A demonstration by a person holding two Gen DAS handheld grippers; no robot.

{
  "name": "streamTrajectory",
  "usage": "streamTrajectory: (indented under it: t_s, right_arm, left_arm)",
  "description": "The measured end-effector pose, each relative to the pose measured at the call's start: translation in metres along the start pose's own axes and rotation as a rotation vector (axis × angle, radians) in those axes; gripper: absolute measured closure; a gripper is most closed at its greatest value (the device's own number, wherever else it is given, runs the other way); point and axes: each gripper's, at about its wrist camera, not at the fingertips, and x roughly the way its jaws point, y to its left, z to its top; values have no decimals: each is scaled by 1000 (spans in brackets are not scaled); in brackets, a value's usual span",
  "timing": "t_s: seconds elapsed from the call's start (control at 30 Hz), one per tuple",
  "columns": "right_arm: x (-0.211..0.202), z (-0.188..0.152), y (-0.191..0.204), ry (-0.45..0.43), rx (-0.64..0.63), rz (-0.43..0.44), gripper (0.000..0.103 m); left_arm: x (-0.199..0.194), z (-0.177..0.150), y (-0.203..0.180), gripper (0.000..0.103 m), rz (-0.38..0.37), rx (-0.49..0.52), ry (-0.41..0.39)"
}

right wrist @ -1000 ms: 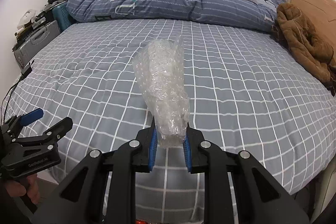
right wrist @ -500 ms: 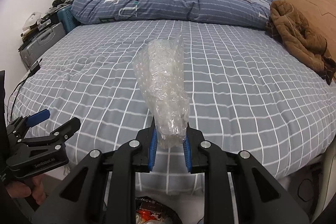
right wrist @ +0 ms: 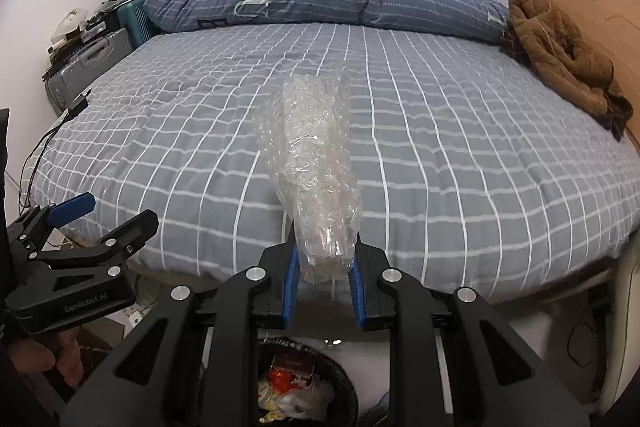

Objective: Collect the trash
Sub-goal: 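Lift the bubble-wrap bag and carry it down over the bin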

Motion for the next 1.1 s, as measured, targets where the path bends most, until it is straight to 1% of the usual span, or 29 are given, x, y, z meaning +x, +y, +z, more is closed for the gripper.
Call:
streamTrajectory:
  t_s: [0.37,0.73,0.8,1.0,1.1]
  right_arm:
    - [-22,-43,5,32,31,14,83]
    - [-41,-80,16,79,36,28,83]
    - [-44,-87,17,88,32,27,83]
    - [-46,-112,21,154,30,35,83]
    - [-46,-124,22,180,32,31,83]
  left_arm:
    - [-21,-31,-7,6,-17,23,10]
    - [-41,-62,-12,6,-24,25,43]
    - [-43,-70,-11,6,-20,13,62]
    - [-52,-94,-8,6,-10,6,108]
    - [-53,-104,-2,6,-17,-27,137]
